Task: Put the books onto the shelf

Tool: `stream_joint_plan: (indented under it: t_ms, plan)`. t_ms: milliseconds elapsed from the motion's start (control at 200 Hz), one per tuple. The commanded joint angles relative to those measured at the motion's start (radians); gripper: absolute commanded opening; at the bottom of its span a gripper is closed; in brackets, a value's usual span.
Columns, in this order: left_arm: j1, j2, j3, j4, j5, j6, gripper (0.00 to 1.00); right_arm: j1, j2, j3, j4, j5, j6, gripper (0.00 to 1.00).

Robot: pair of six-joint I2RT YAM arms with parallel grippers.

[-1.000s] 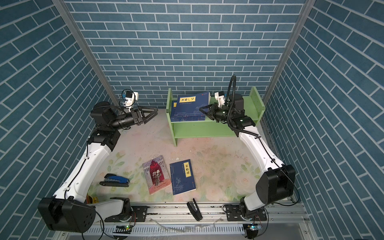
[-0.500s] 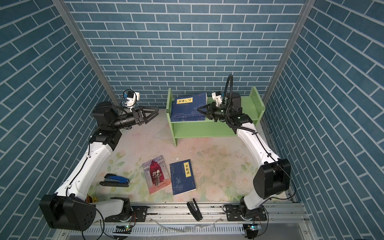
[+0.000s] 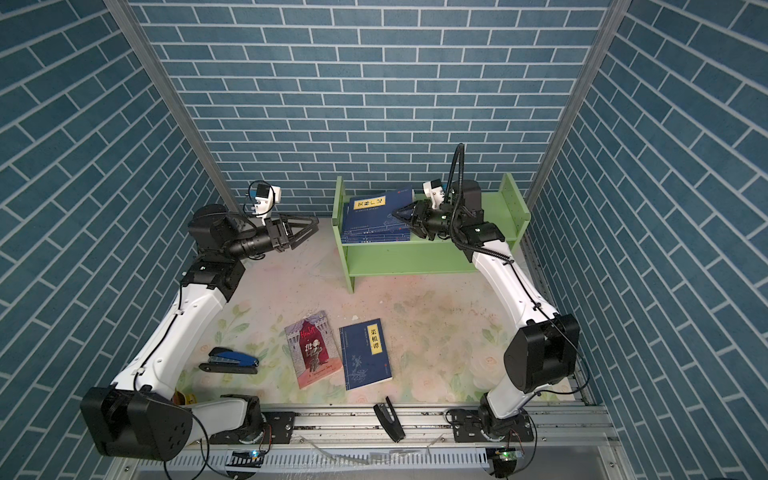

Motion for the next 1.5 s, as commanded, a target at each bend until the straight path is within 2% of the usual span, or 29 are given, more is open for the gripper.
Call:
stream_joint_plan:
  t_ms: [0,310,645,965,1165,1496]
  plan:
    - [-0.006,0.004,-0.008,0.035,0.016,0.001,0.90,-0.001,0.011,0.043,-0.056,0.019,-0.061,0.45]
    - [-0.006,0.001,-0.010,0.036,0.020,0.004,0.90,0.000,0.022,0.094,-0.134,0.089,-0.115,0.51]
    - [-0.006,0.008,-0.007,0.037,0.020,0.004,0.90,0.021,0.066,0.231,-0.329,0.163,-0.241,0.53]
    - [-0.006,0.007,-0.013,0.039,0.024,0.008,0.90,0.054,0.122,0.344,-0.507,0.295,-0.357,0.54]
    - [-0.006,0.003,-0.031,0.107,0.028,-0.012,0.91,0.078,0.128,0.394,-0.566,0.374,-0.410,0.61]
    - [-0.006,0.001,-0.037,0.101,0.030,-0.011,0.91,0.110,0.149,0.472,-0.658,0.481,-0.469,0.63]
